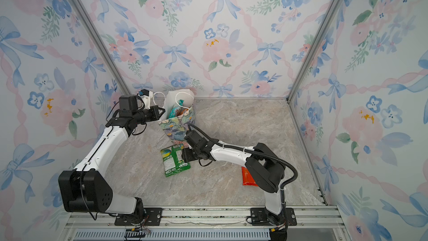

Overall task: Place the snacks into the paper bag
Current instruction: 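Move the right gripper down onto the green Spring Tea packet, then close the right gripper on the green packet's edge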

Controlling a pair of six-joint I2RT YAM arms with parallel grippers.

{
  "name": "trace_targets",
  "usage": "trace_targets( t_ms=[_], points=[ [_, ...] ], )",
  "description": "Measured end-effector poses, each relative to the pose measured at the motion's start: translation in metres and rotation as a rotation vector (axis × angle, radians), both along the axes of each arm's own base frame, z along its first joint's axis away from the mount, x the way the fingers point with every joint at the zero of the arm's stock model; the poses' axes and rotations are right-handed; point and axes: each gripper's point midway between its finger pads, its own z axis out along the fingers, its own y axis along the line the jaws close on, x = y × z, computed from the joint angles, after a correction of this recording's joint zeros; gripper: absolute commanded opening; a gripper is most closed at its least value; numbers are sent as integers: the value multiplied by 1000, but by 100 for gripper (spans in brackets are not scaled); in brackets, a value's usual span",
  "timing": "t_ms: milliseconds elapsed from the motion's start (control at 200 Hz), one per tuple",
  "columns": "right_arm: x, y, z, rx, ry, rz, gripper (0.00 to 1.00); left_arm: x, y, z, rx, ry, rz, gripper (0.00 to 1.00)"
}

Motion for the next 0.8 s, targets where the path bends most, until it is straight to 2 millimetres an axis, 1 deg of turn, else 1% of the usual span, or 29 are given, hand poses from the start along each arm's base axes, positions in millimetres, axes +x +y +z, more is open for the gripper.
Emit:
trace_targets(
  t_ms=[250,460,585,700,800],
  points=[
    [7,18,-20,-26,4,5,65,0,0,0,0,0,0,0],
    [6,30,-36,-48,9,16,64,0,0,0,0,0,-1,0],
    [4,32,-42,-60,11,19,61,0,0,0,0,0,0,0],
    [3,33,-48,-69,16,15,54,0,0,0,0,-1,-1,0],
    [5,33,-48,-69,14,5,49,0,0,0,0,0,0,0]
  ],
)
